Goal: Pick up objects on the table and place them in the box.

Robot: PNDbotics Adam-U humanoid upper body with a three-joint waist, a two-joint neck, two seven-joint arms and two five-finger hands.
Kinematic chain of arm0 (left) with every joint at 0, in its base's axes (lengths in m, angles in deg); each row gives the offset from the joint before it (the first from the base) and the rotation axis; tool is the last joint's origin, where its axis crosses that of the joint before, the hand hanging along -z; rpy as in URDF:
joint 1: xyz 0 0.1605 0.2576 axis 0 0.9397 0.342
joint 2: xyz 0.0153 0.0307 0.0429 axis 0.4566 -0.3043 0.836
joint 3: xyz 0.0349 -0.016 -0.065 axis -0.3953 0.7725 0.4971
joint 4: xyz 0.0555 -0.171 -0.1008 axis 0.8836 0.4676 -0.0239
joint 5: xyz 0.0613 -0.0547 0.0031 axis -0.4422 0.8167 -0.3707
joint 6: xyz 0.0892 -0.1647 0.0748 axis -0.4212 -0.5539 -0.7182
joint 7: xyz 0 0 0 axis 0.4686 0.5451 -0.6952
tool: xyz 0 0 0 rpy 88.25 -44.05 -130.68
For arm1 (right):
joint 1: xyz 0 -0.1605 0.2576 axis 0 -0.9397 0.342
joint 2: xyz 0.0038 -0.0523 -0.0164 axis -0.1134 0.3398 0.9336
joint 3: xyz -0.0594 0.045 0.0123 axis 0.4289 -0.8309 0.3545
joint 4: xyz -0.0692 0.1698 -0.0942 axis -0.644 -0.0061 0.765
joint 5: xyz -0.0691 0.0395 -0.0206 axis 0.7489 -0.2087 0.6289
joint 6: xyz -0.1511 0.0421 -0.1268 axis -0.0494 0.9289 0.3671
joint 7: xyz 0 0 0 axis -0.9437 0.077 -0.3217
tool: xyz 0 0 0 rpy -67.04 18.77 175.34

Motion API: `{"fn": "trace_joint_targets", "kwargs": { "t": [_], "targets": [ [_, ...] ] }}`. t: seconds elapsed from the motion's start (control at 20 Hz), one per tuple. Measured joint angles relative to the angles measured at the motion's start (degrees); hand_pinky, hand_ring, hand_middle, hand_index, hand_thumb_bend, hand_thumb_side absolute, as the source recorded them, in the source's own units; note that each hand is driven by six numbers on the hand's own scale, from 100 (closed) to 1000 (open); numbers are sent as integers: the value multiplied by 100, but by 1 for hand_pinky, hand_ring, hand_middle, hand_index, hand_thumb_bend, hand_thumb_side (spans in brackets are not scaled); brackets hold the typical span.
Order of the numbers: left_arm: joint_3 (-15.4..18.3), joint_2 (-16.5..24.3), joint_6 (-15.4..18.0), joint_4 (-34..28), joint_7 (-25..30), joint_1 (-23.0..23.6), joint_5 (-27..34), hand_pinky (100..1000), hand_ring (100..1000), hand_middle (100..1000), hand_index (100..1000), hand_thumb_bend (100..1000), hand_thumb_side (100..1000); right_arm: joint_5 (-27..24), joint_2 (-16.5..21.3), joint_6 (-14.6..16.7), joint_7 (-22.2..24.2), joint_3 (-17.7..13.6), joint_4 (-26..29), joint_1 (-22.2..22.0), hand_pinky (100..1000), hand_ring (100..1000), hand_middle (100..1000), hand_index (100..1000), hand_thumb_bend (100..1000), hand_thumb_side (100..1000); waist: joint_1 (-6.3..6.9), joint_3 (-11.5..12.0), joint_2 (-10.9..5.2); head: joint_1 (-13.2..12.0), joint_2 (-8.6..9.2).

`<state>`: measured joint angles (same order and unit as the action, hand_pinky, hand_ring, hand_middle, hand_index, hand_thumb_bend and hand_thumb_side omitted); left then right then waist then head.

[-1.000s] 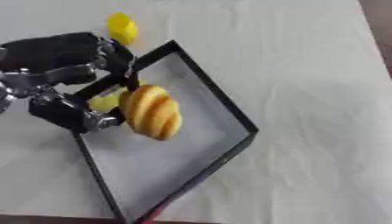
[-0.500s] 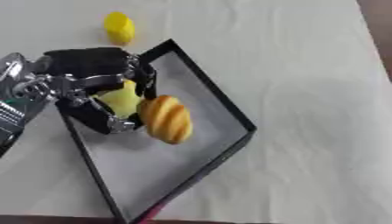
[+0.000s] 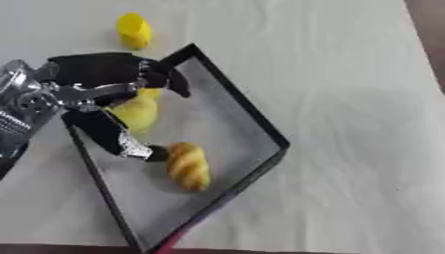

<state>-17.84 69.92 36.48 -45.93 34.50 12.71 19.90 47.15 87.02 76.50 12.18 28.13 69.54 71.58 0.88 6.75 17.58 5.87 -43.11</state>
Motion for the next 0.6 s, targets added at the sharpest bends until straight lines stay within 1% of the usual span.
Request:
{"fn": "trace_joint_targets", "kwargs": {
  "t": [0.05, 0.15, 0.2, 0.25, 0.3, 0.35, 0.4, 0.45, 0.6],
  "targets": [
    [55, 15, -5, -50, -5, 16, 37, 892, 846, 868, 916, 581, 669, 0, 0, 0, -1, 0, 0, -4, 946, 1000, 665, 776, 100, 586, 0, 1, 0, 0, 1],
    [192, 60, -32, -172, -24, 34, 138, 880, 834, 852, 898, 508, 631, 0, 0, 0, -1, 0, 0, -5, 946, 1000, 665, 776, 100, 585, 0, 5, 0, -3, 3],
    [275, 103, -58, -255, -46, 54, 200, 874, 824, 841, 889, 430, 590, 0, 0, 0, -1, 0, 0, -4, 946, 1000, 665, 776, 100, 584, 0, 5, 0, -16, 5],
    [365, 165, -95, -356, -81, 79, 271, 872, 821, 837, 886, 389, 581, 0, 0, 1, -1, 0, 0, -4, 946, 1000, 665, 776, 100, 584, 0, 9, 0, -26, 10],
    [472, 246, -144, -470, -129, 95, 353, 869, 817, 830, 885, 344, 552, 0, 0, 4, -1, 0, 0, -4, 946, 1000, 665, 775, 100, 584, 0, 17, 0, -42, 27],
    [591, 339, -203, -589, -189, 119, 436, 867, 815, 827, 885, 319, 533, 0, -1, 8, -4, -2, 0, -10, 946, 1000, 665, 775, 100, 584, 0, 32, 0, -53, 48],
    [716, 448, -272, -721, -257, 137, 516, 865, 815, 827, 888, 313, 515, 2, -5, 14, -10, -2, 0, -22, 946, 1000, 665, 775, 100, 585, 0, 47, 0, -59, 54],
    [848, 565, -346, -857, -332, 150, 595, 864, 815, 828, 890, 320, 515, 6, -14, 22, -17, -7, 0, -31, 946, 1000, 665, 775, 100, 585, 0, 60, 0, -59, 58],
    [1263, 956, -591, -1151, -577, 216, 826, 862, 816, 830, 895, 349, 470, 33, -73, 48, -44, -39, 0, -76, 946, 1000, 666, 776, 100, 583, 0, 108, 0, -16, 108]
  ]
}}
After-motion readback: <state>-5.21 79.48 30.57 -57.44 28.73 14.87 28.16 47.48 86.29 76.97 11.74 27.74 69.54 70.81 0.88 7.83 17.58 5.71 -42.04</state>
